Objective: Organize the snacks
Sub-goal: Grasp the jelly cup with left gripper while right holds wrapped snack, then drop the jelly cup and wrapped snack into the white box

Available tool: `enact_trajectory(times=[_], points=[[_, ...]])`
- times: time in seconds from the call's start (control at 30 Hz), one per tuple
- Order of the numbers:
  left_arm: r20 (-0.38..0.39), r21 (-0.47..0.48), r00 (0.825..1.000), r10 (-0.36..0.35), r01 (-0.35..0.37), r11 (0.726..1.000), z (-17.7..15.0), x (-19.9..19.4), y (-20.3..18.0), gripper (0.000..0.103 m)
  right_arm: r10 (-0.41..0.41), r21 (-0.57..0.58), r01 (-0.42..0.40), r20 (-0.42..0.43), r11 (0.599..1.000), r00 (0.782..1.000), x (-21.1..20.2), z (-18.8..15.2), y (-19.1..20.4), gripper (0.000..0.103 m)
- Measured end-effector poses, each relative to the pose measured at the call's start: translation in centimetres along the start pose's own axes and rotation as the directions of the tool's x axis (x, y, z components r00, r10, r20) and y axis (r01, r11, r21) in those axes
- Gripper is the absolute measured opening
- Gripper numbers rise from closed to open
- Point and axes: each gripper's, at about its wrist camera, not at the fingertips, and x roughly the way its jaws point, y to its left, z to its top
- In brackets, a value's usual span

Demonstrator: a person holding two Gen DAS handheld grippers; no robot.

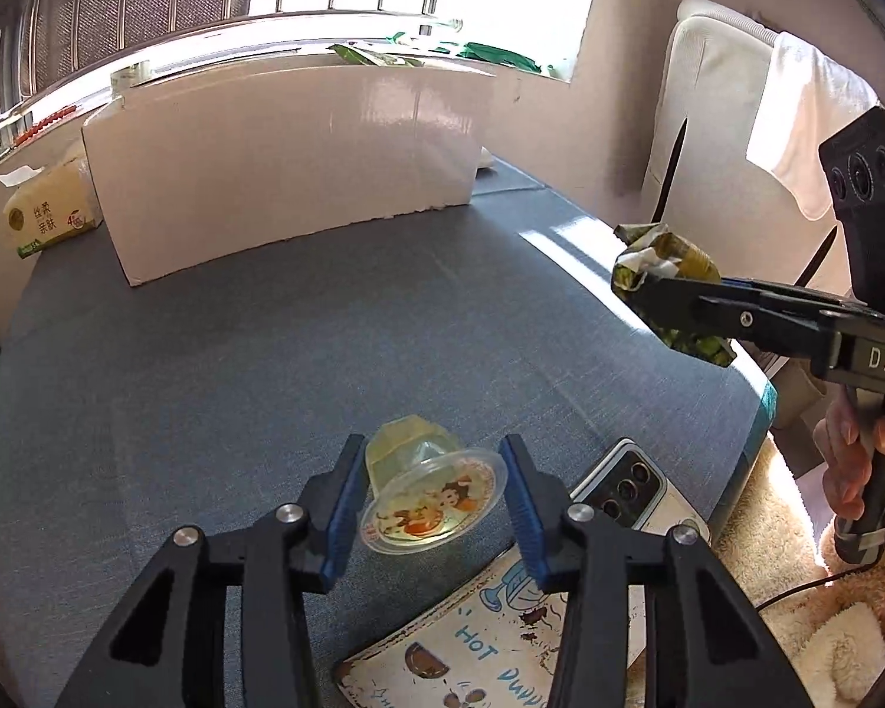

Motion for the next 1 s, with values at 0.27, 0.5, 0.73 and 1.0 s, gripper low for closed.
enact_trajectory(times=[0.27,0.5,0.73,1.0], points=[[0.202,-0.058,0.979,0.016,-0.004,0.998,5.7,-5.7,4.2,0.049,0.014,-0.071,-0.01,0.059,0.997,0.998,0.3,4.3,1.4,0.038],[0.364,-0.123,0.93,0.053,-0.008,0.992,15.6,-7.6,9.7,0.049,0.008,-0.144,0.01,0.124,0.99,0.992,2.4,14.4,2.5,0.038],[0.324,-0.15,0.942,0.09,-0.043,0.988,24.7,-4.6,13.6,0.049,-0.027,-0.117,0.043,0.134,0.992,0.991,7.8,25.3,2.2,0.038],[0.23,-0.191,0.965,0.127,-0.083,0.978,27.6,-0.8,15.9,0.103,-0.072,-0.01,0.073,0.105,0.997,0.992,12.9,30.5,0.6,0.103]])
